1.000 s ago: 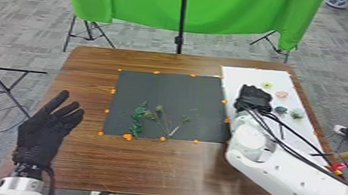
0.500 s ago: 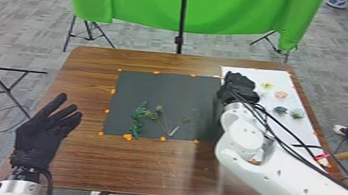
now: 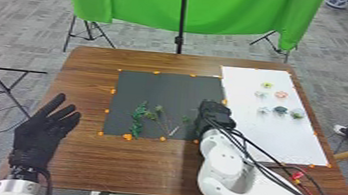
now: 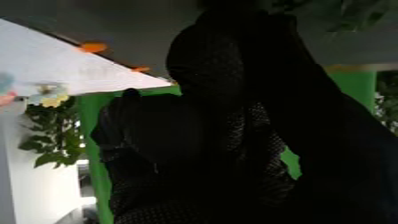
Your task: Arrange flowers
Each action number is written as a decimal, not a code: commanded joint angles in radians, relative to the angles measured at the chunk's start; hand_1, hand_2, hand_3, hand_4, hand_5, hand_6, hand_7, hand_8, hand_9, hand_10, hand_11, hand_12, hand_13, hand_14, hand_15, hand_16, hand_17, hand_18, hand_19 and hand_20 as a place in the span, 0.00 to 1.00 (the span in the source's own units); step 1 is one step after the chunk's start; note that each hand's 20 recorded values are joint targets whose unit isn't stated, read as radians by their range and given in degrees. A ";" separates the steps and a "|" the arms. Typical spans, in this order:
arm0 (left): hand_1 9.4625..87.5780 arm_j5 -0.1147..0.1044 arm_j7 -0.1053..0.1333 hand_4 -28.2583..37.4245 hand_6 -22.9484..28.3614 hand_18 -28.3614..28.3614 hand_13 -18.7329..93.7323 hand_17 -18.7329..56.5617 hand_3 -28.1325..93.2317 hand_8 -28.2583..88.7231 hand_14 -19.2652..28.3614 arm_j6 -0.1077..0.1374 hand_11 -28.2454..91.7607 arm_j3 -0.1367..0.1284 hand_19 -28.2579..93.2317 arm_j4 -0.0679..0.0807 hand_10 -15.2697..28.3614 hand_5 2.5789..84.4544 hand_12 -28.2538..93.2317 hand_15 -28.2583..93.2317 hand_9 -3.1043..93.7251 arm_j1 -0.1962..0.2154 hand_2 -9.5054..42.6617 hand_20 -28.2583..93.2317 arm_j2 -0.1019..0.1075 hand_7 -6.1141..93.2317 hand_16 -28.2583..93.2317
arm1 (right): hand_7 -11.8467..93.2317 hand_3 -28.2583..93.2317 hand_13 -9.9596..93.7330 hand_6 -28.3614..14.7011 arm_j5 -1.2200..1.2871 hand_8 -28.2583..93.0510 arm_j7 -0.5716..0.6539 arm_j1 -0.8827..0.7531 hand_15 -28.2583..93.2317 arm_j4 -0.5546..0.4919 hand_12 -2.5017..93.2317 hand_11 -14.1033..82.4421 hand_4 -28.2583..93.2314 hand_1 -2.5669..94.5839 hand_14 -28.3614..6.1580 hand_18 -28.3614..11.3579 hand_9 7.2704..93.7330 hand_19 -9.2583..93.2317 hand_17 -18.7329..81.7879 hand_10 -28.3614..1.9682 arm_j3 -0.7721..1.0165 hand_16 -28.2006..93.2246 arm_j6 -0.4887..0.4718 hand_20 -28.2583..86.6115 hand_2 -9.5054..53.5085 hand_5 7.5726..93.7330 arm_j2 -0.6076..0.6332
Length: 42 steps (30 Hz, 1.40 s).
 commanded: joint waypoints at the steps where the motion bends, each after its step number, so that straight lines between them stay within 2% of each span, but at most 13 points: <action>1: 0.18 0.013 -0.015 0.05 0.60 0.97 0.36 0.10 0.91 0.16 0.98 -0.005 0.43 0.002 0.65 -0.001 0.81 0.43 0.33 0.65 0.39 0.003 0.25 0.37 -0.019 0.18 0.17 | 0.30 0.79 0.86 0.60 0.007 0.31 0.001 -0.020 0.84 -0.013 0.27 0.59 0.00 0.57 0.54 0.08 0.95 1.00 0.56 0.55 0.011 0.40 -0.039 0.58 0.00 0.95 0.001; 4: 0.18 0.016 -0.015 0.05 0.61 0.98 0.36 0.10 0.91 0.16 0.98 -0.014 0.43 -0.001 0.65 0.000 0.81 0.43 0.33 0.65 0.39 0.010 0.25 0.37 -0.028 0.18 0.17 | 0.29 0.77 0.84 0.60 0.023 0.29 -0.008 -0.037 0.83 -0.027 0.26 0.57 0.00 0.56 0.52 0.08 0.92 1.00 0.53 0.54 0.035 0.39 -0.040 0.56 0.00 0.91 0.013; 5: 0.18 0.010 -0.008 0.05 0.61 0.97 0.36 0.10 0.91 0.16 0.98 -0.012 0.43 0.000 0.65 -0.001 0.81 0.43 0.33 0.65 0.39 0.016 0.25 0.37 -0.023 0.18 0.17 | 0.29 0.77 0.83 0.59 0.025 0.29 -0.008 -0.042 0.83 -0.033 0.26 0.56 0.00 0.56 0.51 0.08 0.91 1.00 0.53 0.54 0.040 0.39 -0.035 0.55 0.00 0.91 0.019; 6: 0.18 0.017 -0.014 0.05 0.61 0.97 0.36 0.10 0.91 0.16 0.98 -0.013 0.43 -0.003 0.65 -0.002 0.81 0.43 0.33 0.65 0.39 0.017 0.25 0.37 -0.030 0.18 0.17 | 0.29 0.76 0.83 0.59 0.028 0.29 -0.011 -0.052 0.83 -0.041 0.26 0.56 0.00 0.55 0.51 0.07 0.91 1.00 0.53 0.53 0.051 0.39 -0.035 0.55 0.00 0.90 0.022; 10: 0.18 0.011 -0.006 0.07 0.61 0.97 0.36 0.10 0.92 0.16 0.98 -0.007 0.43 -0.005 0.65 -0.005 0.81 0.43 0.33 0.64 0.39 0.026 0.25 0.37 -0.023 0.17 0.17 | 0.28 0.78 0.82 0.60 0.033 0.27 -0.019 -0.071 0.83 -0.056 0.24 0.57 0.00 0.49 0.50 0.06 0.89 1.00 0.52 0.51 0.075 0.38 -0.038 0.54 0.00 0.88 0.021; 16: 0.18 0.024 -0.027 0.07 0.61 0.97 0.36 0.10 0.91 0.16 0.98 -0.015 0.43 -0.006 0.65 -0.004 0.81 0.44 0.33 0.64 0.39 0.017 0.25 0.37 -0.042 0.17 0.17 | 0.29 0.80 0.81 0.61 0.027 0.15 -0.014 -0.078 0.84 -0.053 0.23 0.57 0.00 0.44 0.49 0.04 0.88 1.00 0.51 0.50 0.077 0.38 -0.061 0.53 0.00 0.87 0.017; 24: 0.19 0.038 -0.046 0.08 0.61 0.97 0.36 0.10 0.91 0.16 0.98 -0.023 0.43 -0.017 0.65 -0.006 0.81 0.44 0.33 0.65 0.39 0.018 0.25 0.37 -0.065 0.17 0.17 | 0.29 0.80 0.80 0.60 0.010 0.14 -0.008 -0.067 0.84 -0.070 0.23 0.58 0.00 0.43 0.48 0.03 0.87 1.00 0.51 0.50 0.083 0.38 -0.038 0.53 0.00 0.86 0.048; 29: 0.18 0.044 -0.057 0.08 0.61 0.97 0.36 0.10 0.91 0.16 0.98 -0.028 0.43 -0.020 0.65 -0.004 0.81 0.44 0.33 0.65 0.39 0.012 0.25 0.37 -0.076 0.17 0.17 | 0.29 0.80 0.80 0.60 0.018 0.14 -0.044 -0.063 0.84 -0.115 0.23 0.58 0.00 0.43 0.48 0.03 0.87 1.00 0.51 0.49 0.141 0.38 0.029 0.53 0.00 0.86 0.105; 31: 0.18 0.035 -0.050 0.07 0.61 0.97 0.36 0.10 0.91 0.16 0.98 -0.022 0.43 -0.015 0.65 0.001 0.81 0.44 0.33 0.65 0.39 0.010 0.25 0.37 -0.068 0.17 0.17 | 0.29 0.80 0.81 0.61 0.027 0.14 -0.053 -0.052 0.84 -0.113 0.23 0.59 0.00 0.42 0.49 0.03 0.88 1.00 0.52 0.50 0.168 0.38 0.047 0.54 0.00 0.87 0.136; 34: 0.18 0.031 -0.044 0.07 0.61 0.97 0.36 0.10 0.91 0.16 0.98 -0.027 0.43 -0.014 0.65 0.006 0.81 0.44 0.33 0.65 0.39 0.009 0.25 0.37 -0.072 0.17 0.17 | 0.29 0.81 0.82 0.61 0.046 0.14 -0.064 -0.038 0.85 -0.094 0.23 0.59 0.00 0.41 0.49 0.03 0.89 1.00 0.52 0.50 0.203 0.38 0.094 0.54 0.00 0.88 0.197; 37: 0.17 0.031 -0.040 0.05 0.61 0.97 0.36 0.10 0.90 0.16 0.98 -0.029 0.43 -0.015 0.65 0.009 0.81 0.44 0.33 0.65 0.39 0.005 0.26 0.37 -0.075 0.17 0.17 | 0.29 0.81 0.79 0.60 0.043 0.14 -0.070 -0.042 0.84 -0.081 0.23 0.58 0.00 0.41 0.48 0.04 0.86 0.99 0.50 0.49 0.244 0.38 0.143 0.54 0.00 0.84 0.257; 38: 0.17 0.023 -0.025 0.04 0.61 0.97 0.36 0.10 0.90 0.16 0.98 -0.022 0.43 -0.014 0.65 0.008 0.81 0.43 0.33 0.64 0.39 0.010 0.26 0.37 -0.065 0.17 0.17 | 0.28 0.82 0.78 0.60 0.049 0.14 -0.076 -0.039 0.84 -0.075 0.23 0.57 0.00 0.41 0.48 0.05 0.84 0.98 0.49 0.49 0.255 0.38 0.155 0.54 0.00 0.82 0.273; 42: 0.15 0.027 -0.024 0.01 0.60 0.97 0.36 0.10 0.90 0.16 0.98 -0.023 0.43 -0.015 0.65 0.007 0.81 0.43 0.33 0.64 0.39 0.008 0.27 0.37 -0.069 0.17 0.17 | 0.28 0.83 0.76 0.59 0.065 0.14 -0.078 -0.032 0.85 -0.042 0.23 0.58 0.00 0.41 0.47 0.06 0.81 0.97 0.48 0.48 0.277 0.38 0.163 0.54 0.00 0.77 0.320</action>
